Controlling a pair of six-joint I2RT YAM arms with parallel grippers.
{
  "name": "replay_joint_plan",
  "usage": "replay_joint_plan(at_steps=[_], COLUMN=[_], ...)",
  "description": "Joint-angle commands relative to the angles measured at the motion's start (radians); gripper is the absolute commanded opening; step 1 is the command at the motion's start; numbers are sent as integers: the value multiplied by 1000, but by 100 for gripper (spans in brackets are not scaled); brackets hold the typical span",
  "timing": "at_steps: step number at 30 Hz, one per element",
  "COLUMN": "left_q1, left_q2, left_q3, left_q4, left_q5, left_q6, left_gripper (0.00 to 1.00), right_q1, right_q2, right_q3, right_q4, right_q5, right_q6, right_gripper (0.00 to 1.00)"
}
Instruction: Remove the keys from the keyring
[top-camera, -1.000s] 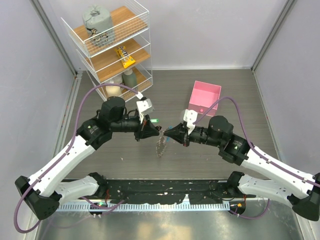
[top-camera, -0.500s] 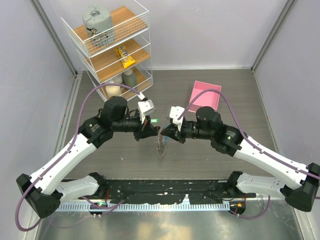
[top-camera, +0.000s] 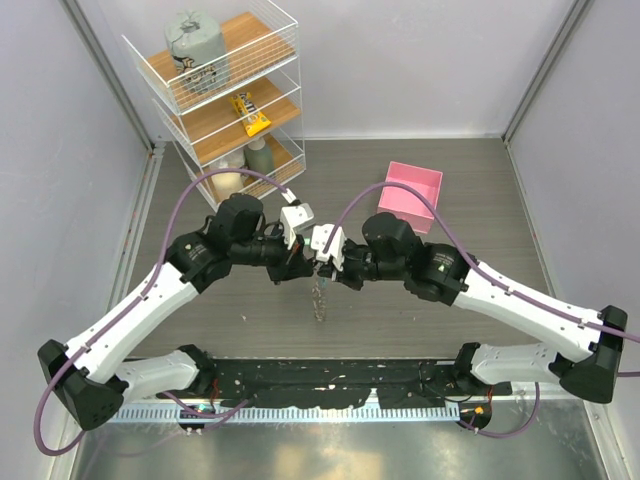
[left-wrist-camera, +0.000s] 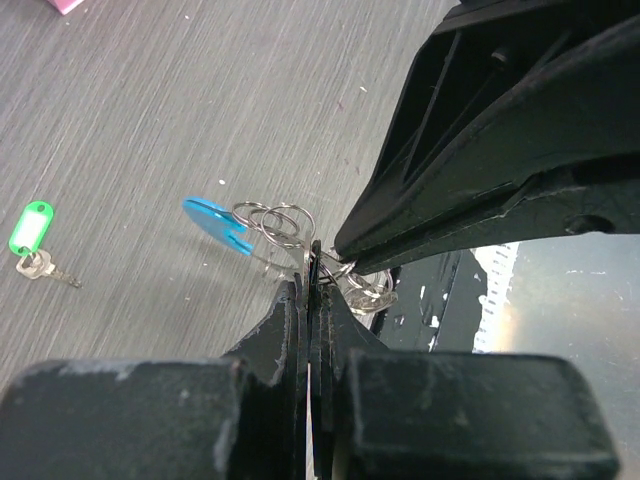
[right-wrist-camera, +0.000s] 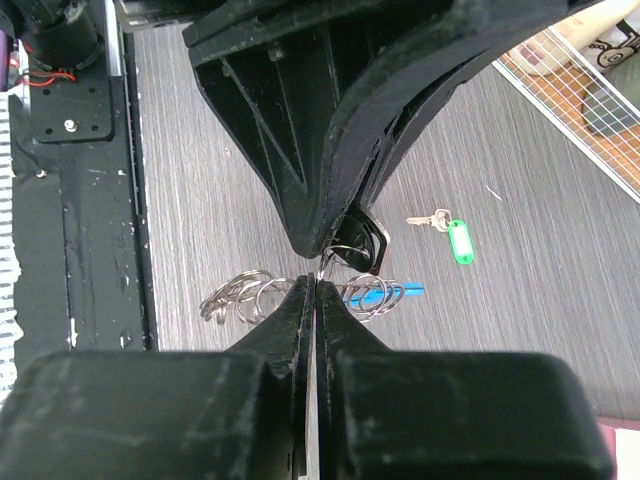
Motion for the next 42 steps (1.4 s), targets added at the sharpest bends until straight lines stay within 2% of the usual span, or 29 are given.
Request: replay_joint_plan(at_steps=[1,13,14,17,19,20,21,23,27,34,38,42], left_q1=[-9,-9,-9,-9,-9,-9,-9,-9,-9,-9,-9,-9], left_q2=[-21,-43,-43,-44,-52,-55,-58,-64,-75,-89,-96,-99], left_q3=[85,84,79,59,44,38,32,21,15,10,8,10], left_q4=[106,115,121,139,155,162,173,182,199,216,225,228], left_q5=[10,23,20,10,6,6,7,10,30,63,67,72], left_q6=[5,-4,-2,-7,-13,-16,-21,-27,-31,-31,-31,-59], left_gripper=[0,0,0,0,0,0,0,0,0,0,0,0], right_q1=[30,36,36,34,34,34,33,31,14,-15,-21,-22], right_q2=[29,63,58,-24,-89,-112,-150,-196,-296,-469,-500,-487], right_q3=[34,39,37,-27,-79,-96,-131,-183,-300,-536,-608,-632], right_q4=[-61,-57,-46,55,118,135,166,212,320,682,850,943], right_q5=[50,99,107,95,87,87,87,114,116,113,99,87], right_q6=[-36,-24,-16,5,16,27,36,46,86,171,200,217], right_gripper=[5,5,8,18,34,39,49,55,54,49,48,45])
